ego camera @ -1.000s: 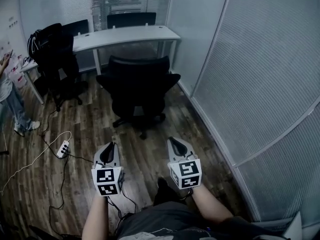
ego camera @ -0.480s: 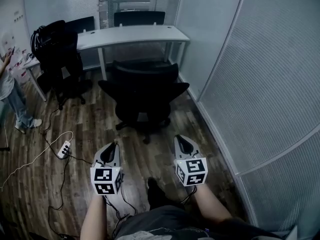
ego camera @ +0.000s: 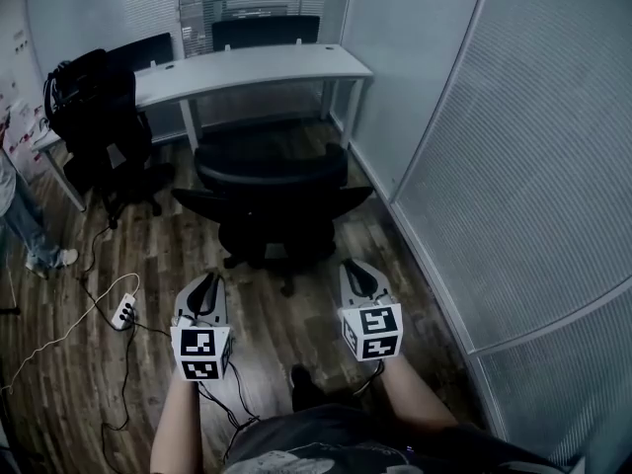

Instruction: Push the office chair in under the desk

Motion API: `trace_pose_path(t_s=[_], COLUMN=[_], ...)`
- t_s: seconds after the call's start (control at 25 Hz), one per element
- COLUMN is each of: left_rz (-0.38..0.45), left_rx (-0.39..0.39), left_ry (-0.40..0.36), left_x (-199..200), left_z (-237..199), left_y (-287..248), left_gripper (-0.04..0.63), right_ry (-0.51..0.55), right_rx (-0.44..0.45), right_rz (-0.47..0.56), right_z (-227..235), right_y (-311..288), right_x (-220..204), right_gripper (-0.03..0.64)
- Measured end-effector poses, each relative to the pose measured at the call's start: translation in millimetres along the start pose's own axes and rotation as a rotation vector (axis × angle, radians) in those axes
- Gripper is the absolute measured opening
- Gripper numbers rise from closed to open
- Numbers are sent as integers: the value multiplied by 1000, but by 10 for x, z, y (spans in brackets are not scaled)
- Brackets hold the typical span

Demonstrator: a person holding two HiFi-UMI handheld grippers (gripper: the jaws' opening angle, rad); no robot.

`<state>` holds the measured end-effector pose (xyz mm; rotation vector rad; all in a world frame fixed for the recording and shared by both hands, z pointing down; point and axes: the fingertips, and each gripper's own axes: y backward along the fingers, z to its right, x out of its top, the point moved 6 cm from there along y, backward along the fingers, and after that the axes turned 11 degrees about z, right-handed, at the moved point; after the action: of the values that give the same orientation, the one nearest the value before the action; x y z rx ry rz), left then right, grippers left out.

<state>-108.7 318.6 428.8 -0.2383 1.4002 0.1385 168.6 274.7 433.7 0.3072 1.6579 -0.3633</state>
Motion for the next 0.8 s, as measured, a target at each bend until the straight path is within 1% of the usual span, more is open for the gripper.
trace_pose_path(t_s=[0.12, 0.2, 0.24, 0.28, 0.32, 0.36, 0.4, 0.52, 0.64, 0.8], left_rz=[-18, -34, -40, -41, -37, -30, -26, -55, -118, -178], left_rx=[3, 8, 9, 9, 13, 21, 32, 50, 28, 24], left_ry=[-19, -47, -69, -96, -128, -166, -208, -318, -370, -427], left_x=[5, -2, -5, -7, -8, -10, -18, -79, -156, -137], left_z=[-40, -75, -92, -112, -138, -170, -203, -269, -314, -395], left_y=[-255, -412, -485, -556, -626, -695, -764, -961, -1114, -1280], left_gripper=[35, 39, 59, 112, 165, 209, 235, 292, 327, 347], right_ry=[9, 43, 70, 98, 122, 138, 146, 181, 285, 405], right_rx=[11, 21, 28, 37, 46, 57, 67, 75, 49, 47], right_rz=[-23, -33, -39, -46, -51, -53, -50, -41, -28, -57], right_z=[150, 224, 249, 266, 280, 297, 320, 412, 484, 560], right_y=[-223, -371, -442, -513, -588, -667, -747, -954, -1107, -1300], right_x=[-12, 0, 9, 17, 22, 23, 18, -13, -19, -34], right_gripper=[31, 32, 32, 35, 54, 108, 146, 199, 270, 302])
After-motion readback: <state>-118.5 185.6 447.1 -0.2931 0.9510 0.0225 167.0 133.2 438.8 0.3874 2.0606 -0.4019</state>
